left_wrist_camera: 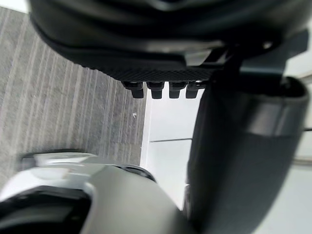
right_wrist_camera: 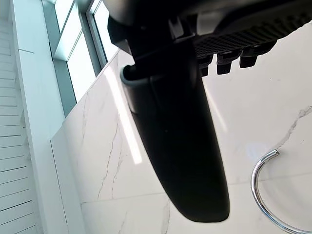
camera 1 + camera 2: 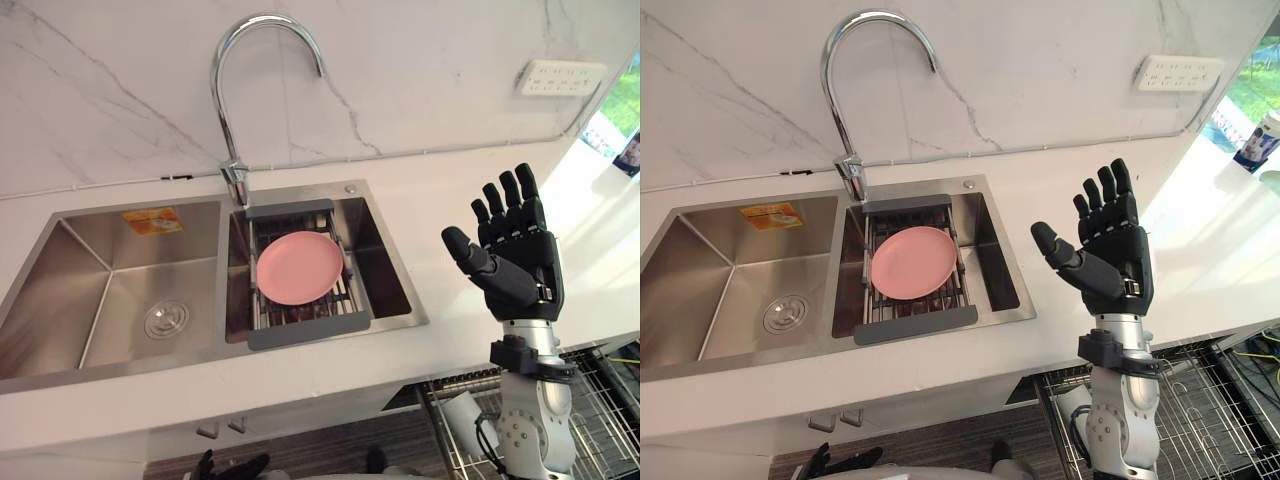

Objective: Walk over to the sink, pick up the cup, carry it to the dishwasher, place the cup inside the dishwasher, then close the dishwasher door

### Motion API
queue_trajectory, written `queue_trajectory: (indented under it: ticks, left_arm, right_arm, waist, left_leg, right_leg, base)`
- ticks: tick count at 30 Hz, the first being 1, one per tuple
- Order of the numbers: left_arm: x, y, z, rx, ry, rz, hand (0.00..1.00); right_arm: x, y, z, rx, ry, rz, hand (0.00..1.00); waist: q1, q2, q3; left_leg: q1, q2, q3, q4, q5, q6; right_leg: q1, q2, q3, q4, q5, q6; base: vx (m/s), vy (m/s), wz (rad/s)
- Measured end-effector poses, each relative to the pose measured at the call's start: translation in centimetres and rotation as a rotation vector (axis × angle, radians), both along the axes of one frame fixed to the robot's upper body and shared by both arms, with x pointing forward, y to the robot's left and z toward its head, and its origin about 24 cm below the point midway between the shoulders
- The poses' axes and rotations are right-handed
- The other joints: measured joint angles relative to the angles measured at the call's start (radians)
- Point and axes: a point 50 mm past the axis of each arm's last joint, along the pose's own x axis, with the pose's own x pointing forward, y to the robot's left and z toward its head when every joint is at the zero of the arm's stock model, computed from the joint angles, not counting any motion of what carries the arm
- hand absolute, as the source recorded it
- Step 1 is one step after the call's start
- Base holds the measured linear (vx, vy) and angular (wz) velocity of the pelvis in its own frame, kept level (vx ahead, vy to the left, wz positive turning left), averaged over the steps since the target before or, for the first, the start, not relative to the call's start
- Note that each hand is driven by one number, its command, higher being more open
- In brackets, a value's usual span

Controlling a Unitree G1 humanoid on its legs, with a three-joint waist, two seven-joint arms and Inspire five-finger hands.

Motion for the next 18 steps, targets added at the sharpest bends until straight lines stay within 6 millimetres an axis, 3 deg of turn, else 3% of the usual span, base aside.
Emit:
queue_trajectory:
  ticks: [1,2,3,9,13,15,18]
  left_arm:
    - [-0.2,-0.1,0.0,-0.001,0.0,0.008,1.0]
    - [-0.4,-0.2,0.0,0.004,0.005,0.006,1.0]
    - [-0.7,0.5,0.3,0.05,0.014,-0.041,1.0]
    - [-0.7,0.6,0.2,0.051,0.018,-0.043,1.0]
    - [-0.9,1.0,0.1,0.056,0.049,-0.069,1.0]
    - [-0.8,1.2,0.1,0.056,0.066,-0.08,1.0]
    - [-0.8,1.8,0.1,0.058,0.095,-0.095,1.0]
  right_arm:
    - [0.0,0.1,-0.2,0.004,0.008,0.001,1.0]
    - [-0.1,0.4,-0.2,0.012,0.008,0.011,1.0]
    - [-1.2,1.2,0.6,-0.03,-0.042,0.084,1.0]
    - [-1.1,1.2,0.6,-0.032,-0.044,0.084,1.0]
    - [-0.3,1.0,0.2,-0.038,-0.01,0.1,1.0]
    - [0.0,0.7,0.3,-0.08,0.013,0.11,1.0]
    - [0.5,-0.4,1.4,-0.32,0.049,0.07,1.0]
  waist:
    - [0.008,0.006,0.0]
    - [0.007,0.003,-0.002]
    - [0.006,-0.041,-0.051]
    - [0.007,-0.043,-0.05]
    - [0.007,-0.061,-0.054]
    - [0.009,-0.069,-0.052]
    - [0.007,-0.087,-0.054]
  left_leg:
    - [0.011,0.0,-0.002,-0.018,0.076,0.007]
    - [0.03,-0.011,0.011,-0.042,0.08,0.009]
    - [0.077,-0.041,0.017,-0.164,0.154,0.013]
    - [0.076,-0.043,0.013,-0.179,0.159,0.014]
    - [0.098,-0.044,0.015,-0.211,0.181,0.011]
    - [0.119,-0.04,0.018,-0.221,0.184,0.008]
    - [0.155,-0.033,0.026,-0.24,0.185,0.004]
  right_leg:
    - [0.006,0.005,0.016,-0.006,0.003,0.01]
    - [0.014,0.0,0.025,-0.013,0.005,0.016]
    - [0.01,-0.018,0.002,-0.043,0.037,0.045]
    - [0.009,-0.024,-0.005,-0.041,0.037,0.045]
    - [0.012,-0.024,-0.017,-0.04,0.037,0.045]
    - [0.025,-0.022,-0.033,-0.041,0.037,0.045]
    - [0.05,-0.022,-0.086,-0.043,0.022,0.034]
  base:
    - [0.03,0.07,-0.32]
    - [0.04,0.053,-0.27]
    - [0.02,0.033,-0.1]
    - [0.0,-0.002,0.03]
    - [0.0,-0.019,0.03]
    - [-0.02,-0.033,-0.02]
    - [-0.03,-0.039,-0.07]
